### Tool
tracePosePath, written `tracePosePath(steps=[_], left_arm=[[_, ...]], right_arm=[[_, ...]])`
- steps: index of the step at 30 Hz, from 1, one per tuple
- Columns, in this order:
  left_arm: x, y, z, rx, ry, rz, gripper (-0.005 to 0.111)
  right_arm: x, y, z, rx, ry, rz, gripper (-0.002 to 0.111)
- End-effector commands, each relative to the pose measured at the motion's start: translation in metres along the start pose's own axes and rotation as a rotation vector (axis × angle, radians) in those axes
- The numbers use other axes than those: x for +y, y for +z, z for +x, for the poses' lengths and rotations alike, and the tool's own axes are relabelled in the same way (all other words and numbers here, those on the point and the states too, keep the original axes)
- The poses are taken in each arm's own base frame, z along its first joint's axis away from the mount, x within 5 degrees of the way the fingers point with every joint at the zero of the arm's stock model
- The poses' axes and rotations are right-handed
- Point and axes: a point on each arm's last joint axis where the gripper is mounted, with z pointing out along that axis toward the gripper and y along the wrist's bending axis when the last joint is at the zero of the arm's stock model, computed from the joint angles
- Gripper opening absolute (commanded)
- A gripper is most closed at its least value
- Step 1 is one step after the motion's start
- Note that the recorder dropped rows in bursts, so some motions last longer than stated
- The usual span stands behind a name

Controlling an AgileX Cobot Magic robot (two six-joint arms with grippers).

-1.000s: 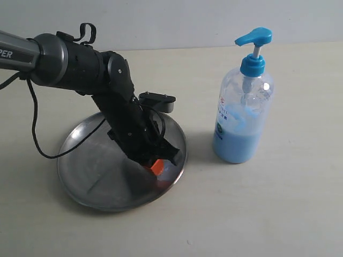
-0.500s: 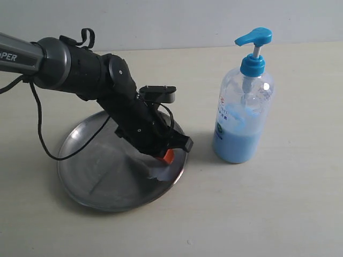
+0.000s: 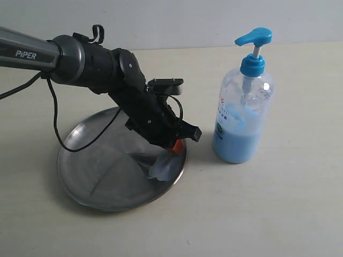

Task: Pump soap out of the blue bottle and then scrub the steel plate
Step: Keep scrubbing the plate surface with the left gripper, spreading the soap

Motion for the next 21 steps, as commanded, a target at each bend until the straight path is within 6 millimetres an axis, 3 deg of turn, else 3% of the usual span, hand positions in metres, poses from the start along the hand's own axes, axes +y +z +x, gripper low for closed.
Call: tracePosePath(steps=[1,5,13,21], left_arm=[[0.012,0.009,0.004,0.069,0.027,-0.084,0.0],[0.018,0.003,0.005,0.139,0.071,-0.175,0.0],[0.017,-0.004,0.012,0.261,0.089,-0.18,0.0],[0.001,-0.005,0.009,0.216,0.052,-0.032,0.0]], right_arm=[[0.0,-0.001,0.0,-0.012,0.0,-0.003,0.0],[0.0,-0.001,0.0,-0.012,0.0,-0.003,0.0],[0.0,-0.001,0.0,-0.012,0.0,-0.003,0.0],[0.0,-0.001,0.0,-0.012,0.0,-0.003,0.0]])
